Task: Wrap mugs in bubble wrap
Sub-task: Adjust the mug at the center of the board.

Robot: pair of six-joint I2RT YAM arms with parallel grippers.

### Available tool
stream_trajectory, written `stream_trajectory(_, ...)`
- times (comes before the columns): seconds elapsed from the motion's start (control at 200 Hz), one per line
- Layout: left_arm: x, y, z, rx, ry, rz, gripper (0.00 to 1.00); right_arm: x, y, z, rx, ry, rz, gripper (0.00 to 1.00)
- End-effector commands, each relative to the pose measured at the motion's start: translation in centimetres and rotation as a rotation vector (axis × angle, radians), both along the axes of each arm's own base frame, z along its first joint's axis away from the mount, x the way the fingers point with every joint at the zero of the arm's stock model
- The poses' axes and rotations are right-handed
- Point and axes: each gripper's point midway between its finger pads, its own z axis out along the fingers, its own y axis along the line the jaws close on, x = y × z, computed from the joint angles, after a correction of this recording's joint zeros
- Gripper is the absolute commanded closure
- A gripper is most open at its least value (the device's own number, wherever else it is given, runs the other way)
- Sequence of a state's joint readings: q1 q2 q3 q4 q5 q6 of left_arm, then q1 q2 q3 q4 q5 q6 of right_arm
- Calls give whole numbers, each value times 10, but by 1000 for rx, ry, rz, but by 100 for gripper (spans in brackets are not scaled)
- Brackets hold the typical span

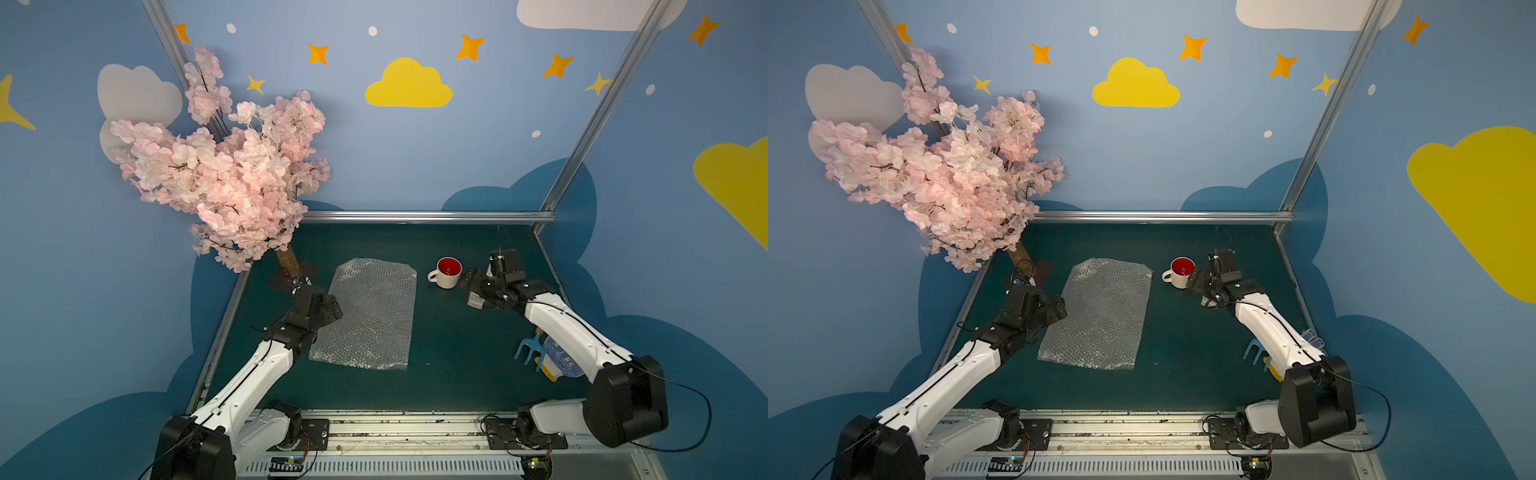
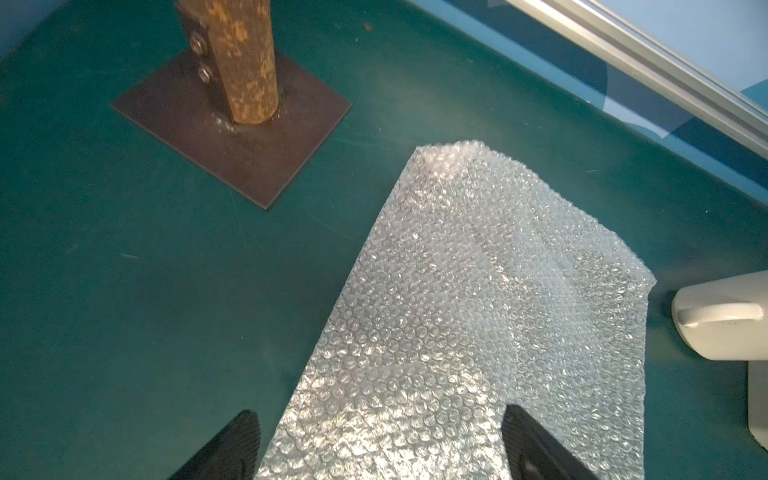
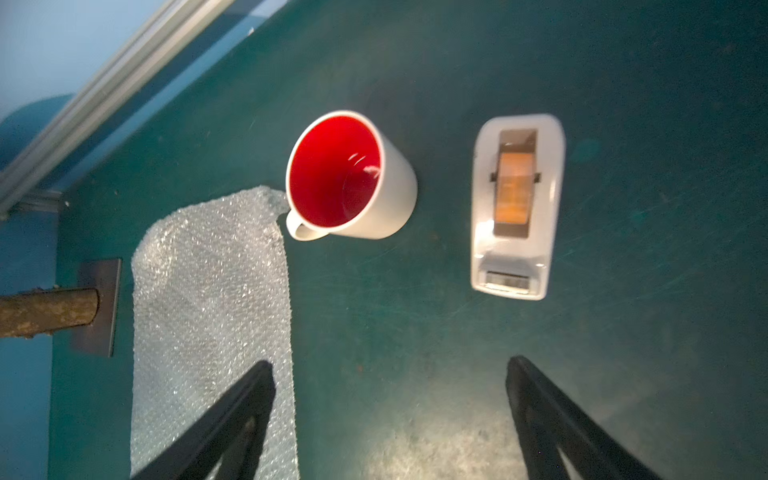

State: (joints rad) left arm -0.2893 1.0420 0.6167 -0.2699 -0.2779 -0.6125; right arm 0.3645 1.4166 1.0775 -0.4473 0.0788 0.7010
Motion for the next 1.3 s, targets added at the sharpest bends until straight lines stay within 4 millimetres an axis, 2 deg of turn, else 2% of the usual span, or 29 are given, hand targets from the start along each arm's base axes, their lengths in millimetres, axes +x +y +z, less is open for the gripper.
stream_trajectory(0.0,-14,5,-19,-41,75,20,9,6,1,-5,-71,95,-132,10)
stream_trajectory(0.11,-16,10,-26,-69,93,33,10,22,13,-7,-145,145,-196,5)
stream_trajectory(0.22,-16,17,-33,-93,126,58,12,40,31,-14,-125,169,-198,4)
stream_trajectory(0.385,-11,15,-52,-135,206,57,13,45,50,-29,-160,237,-171,4)
stream_trajectory(0.621,-7,8,-79,-142,333,38,13,42,47,-43,-183,279,-236,4)
stream_trajectory(0.816,-11,4,-95,-148,410,27,14,52,53,-46,-200,304,-297,4)
stream_trajectory(1.081,-15,4,-105,-146,448,31,15,72,55,-60,-255,332,-366,5)
stream_trajectory(1.297,-23,-7,-111,-182,479,1,16,77,55,-74,-287,368,-377,6)
